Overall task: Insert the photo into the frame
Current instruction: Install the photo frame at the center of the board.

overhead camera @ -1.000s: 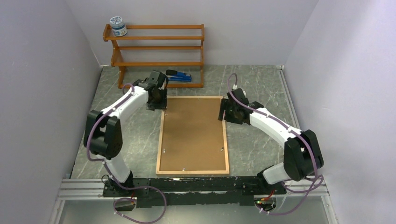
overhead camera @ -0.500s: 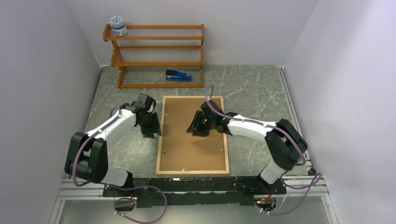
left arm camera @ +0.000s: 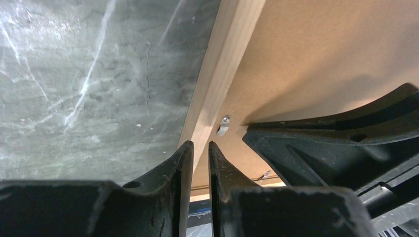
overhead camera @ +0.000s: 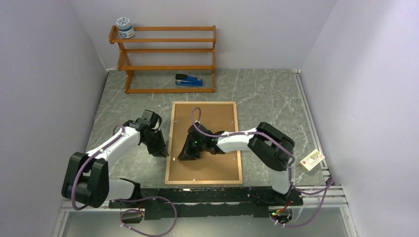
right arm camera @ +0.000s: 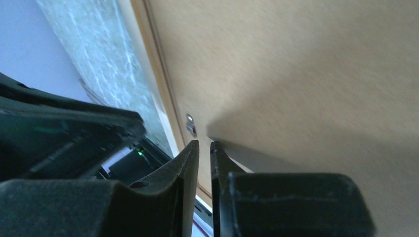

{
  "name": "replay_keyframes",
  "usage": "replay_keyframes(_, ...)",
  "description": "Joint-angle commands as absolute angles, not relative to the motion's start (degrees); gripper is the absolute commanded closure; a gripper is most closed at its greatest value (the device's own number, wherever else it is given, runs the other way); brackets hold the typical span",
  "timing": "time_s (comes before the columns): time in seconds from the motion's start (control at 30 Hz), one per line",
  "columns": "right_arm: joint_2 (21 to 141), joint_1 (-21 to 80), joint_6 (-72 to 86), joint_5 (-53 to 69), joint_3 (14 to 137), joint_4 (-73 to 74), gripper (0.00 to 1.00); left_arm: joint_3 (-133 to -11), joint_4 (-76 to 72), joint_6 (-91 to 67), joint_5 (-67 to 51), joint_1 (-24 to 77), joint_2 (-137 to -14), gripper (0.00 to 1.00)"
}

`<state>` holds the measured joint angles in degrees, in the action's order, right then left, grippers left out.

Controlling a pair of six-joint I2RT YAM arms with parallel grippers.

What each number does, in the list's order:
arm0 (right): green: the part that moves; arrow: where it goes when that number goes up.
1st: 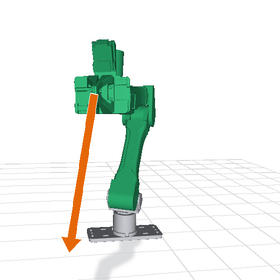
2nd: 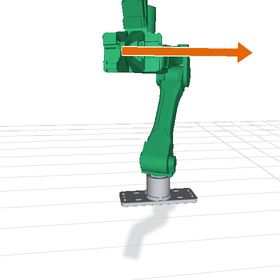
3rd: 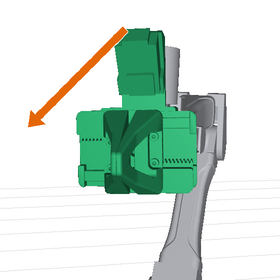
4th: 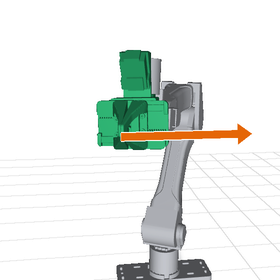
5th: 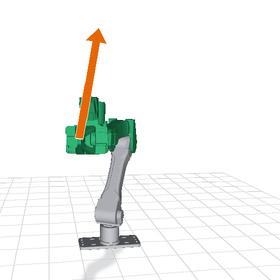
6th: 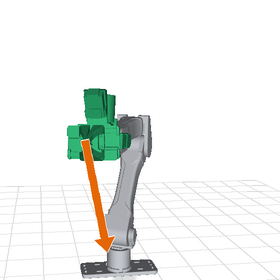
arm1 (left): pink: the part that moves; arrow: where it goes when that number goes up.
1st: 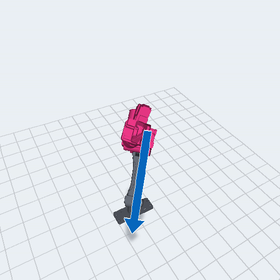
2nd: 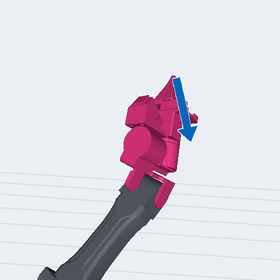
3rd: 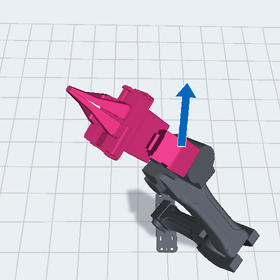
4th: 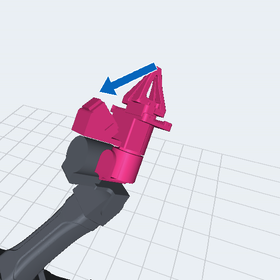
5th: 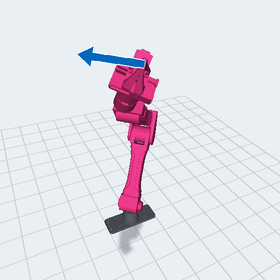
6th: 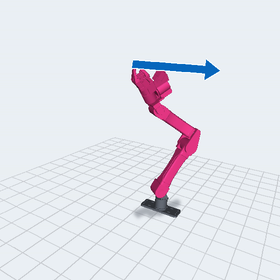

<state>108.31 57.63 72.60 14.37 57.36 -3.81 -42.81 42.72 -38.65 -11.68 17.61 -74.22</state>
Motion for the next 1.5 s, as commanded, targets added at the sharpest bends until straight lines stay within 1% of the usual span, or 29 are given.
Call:
replay_keyframes(0.0, 111.39, 58.92, 74.23, 13.53, 62.68, -6.87, 0.82, -41.54, 42.95, -40.46, -13.2, 18.09, -74.61, 0.76)
replay_keyframes(0.07, 112.54, 59.56, 73.95, 12.54, 64.19, -6.11, 0.83, -41.04, 42.84, -41.74, -10.31, 18.8, -74.45, 0.78)
replay_keyframes(0.23, 114.71, 60.51, 74.1, 11.78, 66.0, -5.3, 0.85, -37.79, 40.39, -43.42, -10.47, 19.91, -73.65, 0.8)
replay_keyframes(0.4, 114.6, 61.3, 75.48, 10.96, 64.79, -7.26, 0.85, -35.03, 39.03, -44.96, -11.21, 20.71, -74.26, 0.88)
replay_keyframes(0.6, 115.04, 62.36, 77.31, 8.24, 63.26, -10.14, 0.85, -33.18, 37.09, -45.48, -13.21, 21.01, -75.52, 0.94)
replay_keyframes(0.73, 114.68, 62.66, 77.93, 6.53, 62.16, -12.58, 0.85, -33.58, 38.05, -45.89, -12.28, 21.05, -74.55, 0.95)
replay_keyframes(0.83, 111.03, 62.63, 76.63, 4.96, 59.33, -16.41, 0.85, -34.82, 39.65, -46.35, -10.9, 21.01, -72.41, 0.94)
replay_keyframes(0.93, 104.6, 61.92, 74.69, 4.72, 55.5, -22.01, 0.85, -36.7, 40.14, -46.31, -9.86, 21.01, -70.24, 0.9)
replay_keyframes(0.97, 100.93, 61.69, 73.27, 3.72, 55.13, -21.09, 0.84, -37.5, 40.33, -46.17, -9.36, 21.01, -69.71, 0.88)
replay_keyframes(1.1, 91.5, 60.08, 68.29, -2.33, 56.34, -5.15, 0.77, -41.47, 40.93, -44.95, -7.08, 21.01, -69.35, 0.8)
replay_keyframes(1.2, 84.68, 57.5, 66.45, -6.21, 54.75, 6.31, 0.66, -44.21, 41.2, -43.76, -5.33, 20.92, -70.53, 0.73)
replay_keyframes(1.37, 76.55, 51.53, 61.74, -13.39, 55.95, 29.18, 0.48, -46.92, 39.86, -42.44, -1.83, 20.75, -73.36, 0.52)
replay_keyframes(1.47, 73.32, 47.13, 60.68, -17.3, 55.76, 40.42, 0.4, -47.43, 37.87, -42.22, -0.81, 20.38, -75.24, 0.39)
